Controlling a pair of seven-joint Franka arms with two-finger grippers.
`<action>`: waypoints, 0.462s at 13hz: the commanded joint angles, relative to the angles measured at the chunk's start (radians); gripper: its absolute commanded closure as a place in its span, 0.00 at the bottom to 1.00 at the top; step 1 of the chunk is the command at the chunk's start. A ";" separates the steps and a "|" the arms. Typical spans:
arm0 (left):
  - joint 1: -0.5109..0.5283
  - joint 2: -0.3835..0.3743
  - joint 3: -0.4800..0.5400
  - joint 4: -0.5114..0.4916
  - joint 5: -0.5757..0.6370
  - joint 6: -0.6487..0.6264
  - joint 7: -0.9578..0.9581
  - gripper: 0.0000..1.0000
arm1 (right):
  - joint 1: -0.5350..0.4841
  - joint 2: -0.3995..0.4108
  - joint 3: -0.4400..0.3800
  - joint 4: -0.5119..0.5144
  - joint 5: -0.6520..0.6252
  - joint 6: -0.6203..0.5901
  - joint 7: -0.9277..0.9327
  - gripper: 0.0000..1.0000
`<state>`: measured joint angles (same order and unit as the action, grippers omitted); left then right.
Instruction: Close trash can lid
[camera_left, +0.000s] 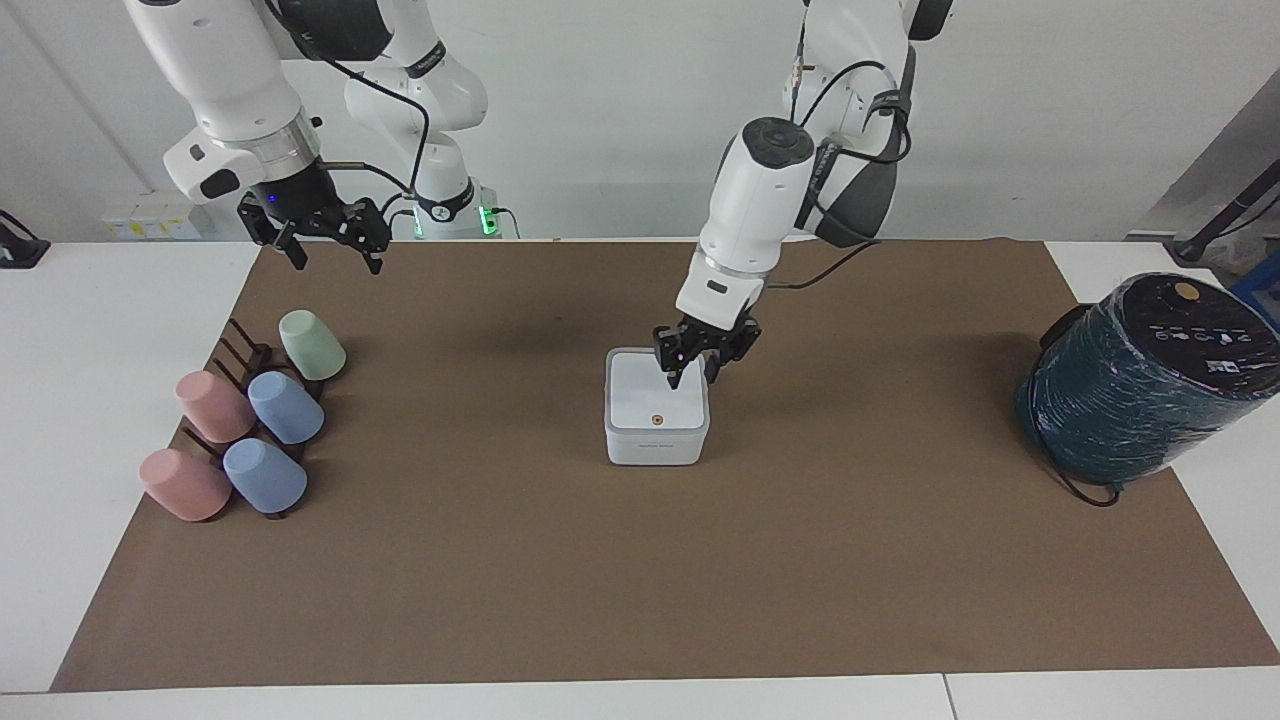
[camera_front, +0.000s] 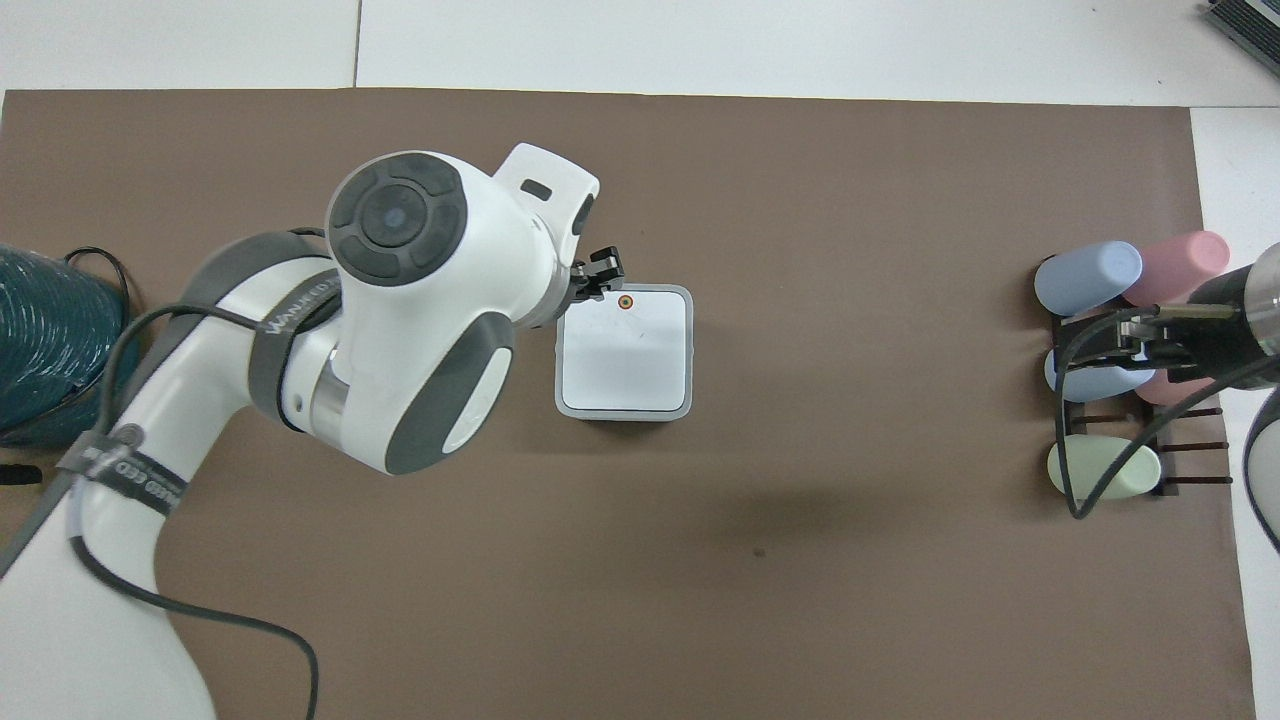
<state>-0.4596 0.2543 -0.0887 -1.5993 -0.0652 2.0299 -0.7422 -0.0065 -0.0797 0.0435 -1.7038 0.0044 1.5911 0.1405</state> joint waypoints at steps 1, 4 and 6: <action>0.106 -0.081 -0.005 -0.007 -0.001 -0.129 0.143 0.22 | -0.012 -0.023 0.006 -0.022 -0.001 -0.002 -0.025 0.00; 0.258 -0.168 -0.003 -0.004 -0.001 -0.268 0.404 0.18 | -0.012 -0.023 0.004 -0.022 -0.001 -0.002 -0.025 0.00; 0.355 -0.216 0.001 -0.004 -0.001 -0.377 0.551 0.12 | -0.012 -0.023 0.006 -0.022 -0.001 -0.002 -0.025 0.00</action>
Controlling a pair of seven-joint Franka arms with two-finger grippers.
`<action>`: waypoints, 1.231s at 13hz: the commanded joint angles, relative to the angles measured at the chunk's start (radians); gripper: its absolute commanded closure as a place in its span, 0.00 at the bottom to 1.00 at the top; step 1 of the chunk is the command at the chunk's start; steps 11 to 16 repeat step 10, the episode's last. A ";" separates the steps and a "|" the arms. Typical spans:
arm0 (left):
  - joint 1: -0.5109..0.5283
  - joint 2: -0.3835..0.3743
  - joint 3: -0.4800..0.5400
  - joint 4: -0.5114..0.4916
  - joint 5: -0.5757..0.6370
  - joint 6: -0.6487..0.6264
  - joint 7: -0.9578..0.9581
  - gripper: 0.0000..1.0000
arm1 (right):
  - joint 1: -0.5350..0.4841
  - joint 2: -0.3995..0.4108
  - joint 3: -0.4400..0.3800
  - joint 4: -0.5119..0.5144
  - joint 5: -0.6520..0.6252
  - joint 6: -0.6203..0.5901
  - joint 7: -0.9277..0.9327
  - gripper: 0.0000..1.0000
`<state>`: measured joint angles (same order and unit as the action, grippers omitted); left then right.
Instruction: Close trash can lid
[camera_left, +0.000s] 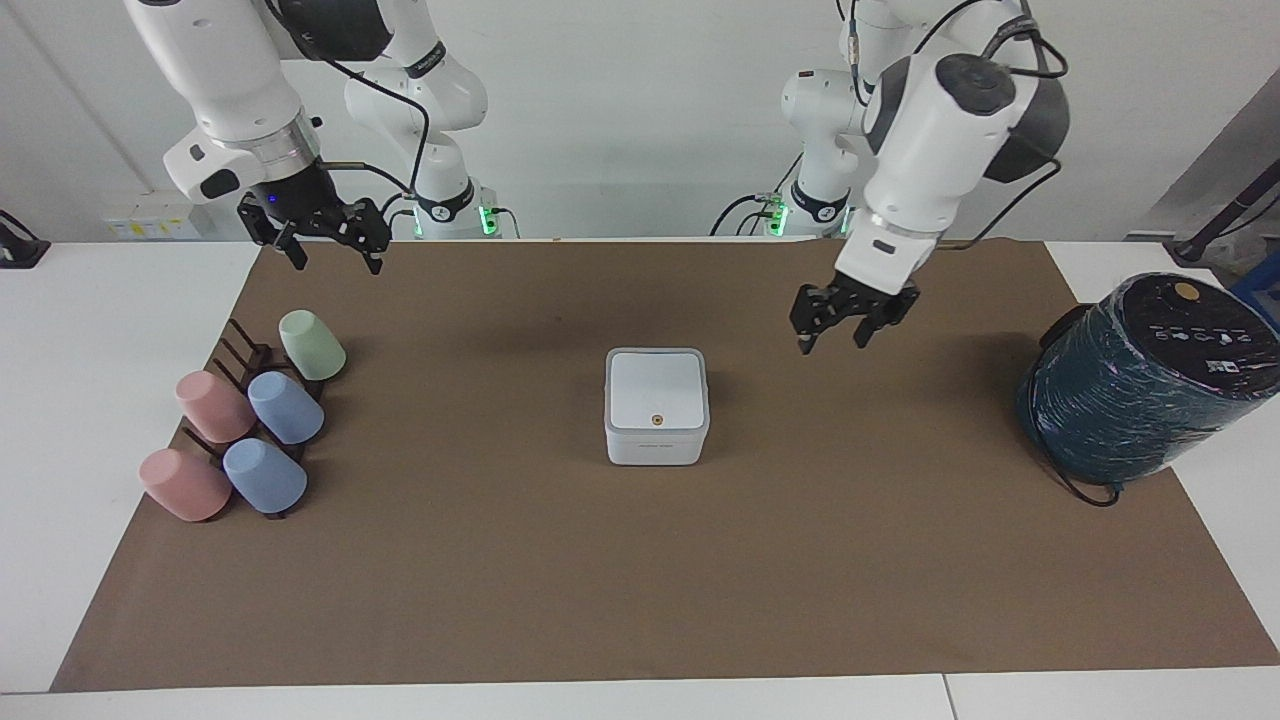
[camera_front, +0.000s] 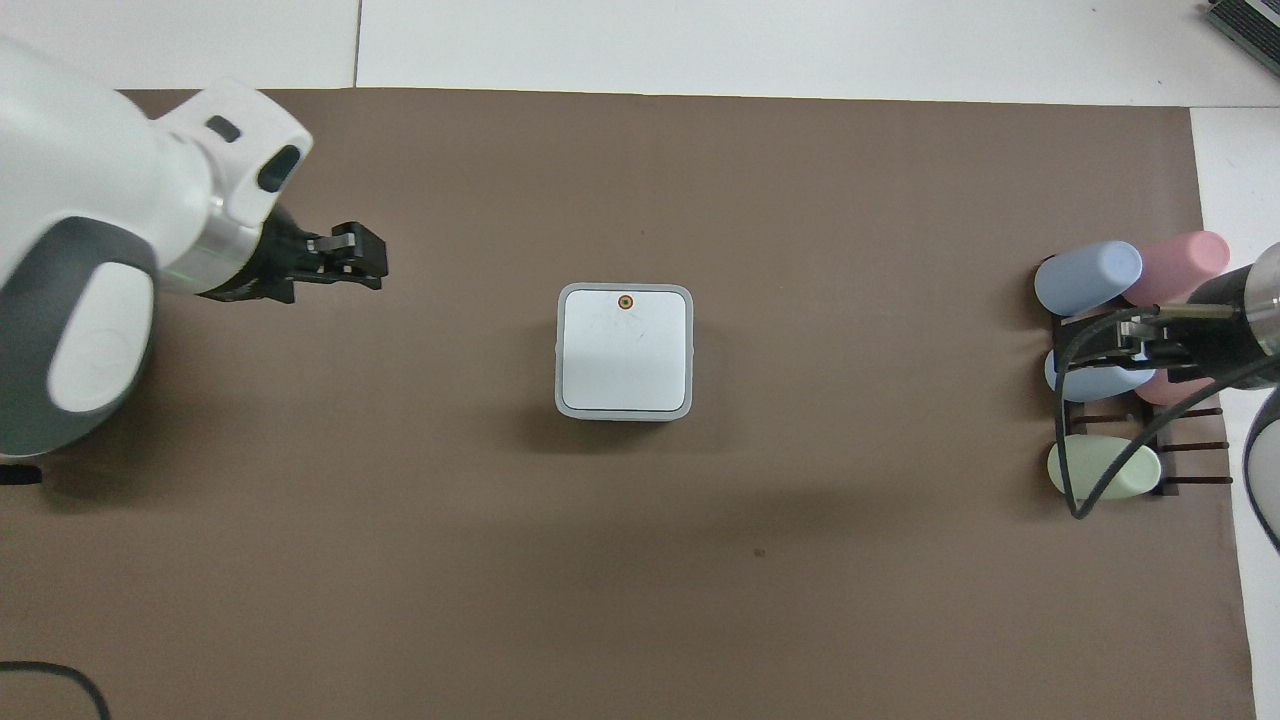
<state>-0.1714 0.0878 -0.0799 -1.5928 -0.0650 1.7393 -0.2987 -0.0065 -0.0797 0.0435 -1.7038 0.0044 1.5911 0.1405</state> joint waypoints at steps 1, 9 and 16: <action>0.110 -0.069 -0.008 -0.007 0.001 -0.130 0.169 0.11 | -0.012 -0.023 0.004 -0.022 -0.001 -0.002 -0.025 0.00; 0.150 -0.120 -0.024 -0.001 0.119 -0.185 0.314 0.00 | -0.012 -0.023 0.004 -0.022 -0.001 -0.002 -0.025 0.00; 0.150 -0.120 -0.026 -0.001 0.119 -0.181 0.314 0.00 | -0.012 -0.023 0.004 -0.022 -0.001 -0.002 -0.025 0.00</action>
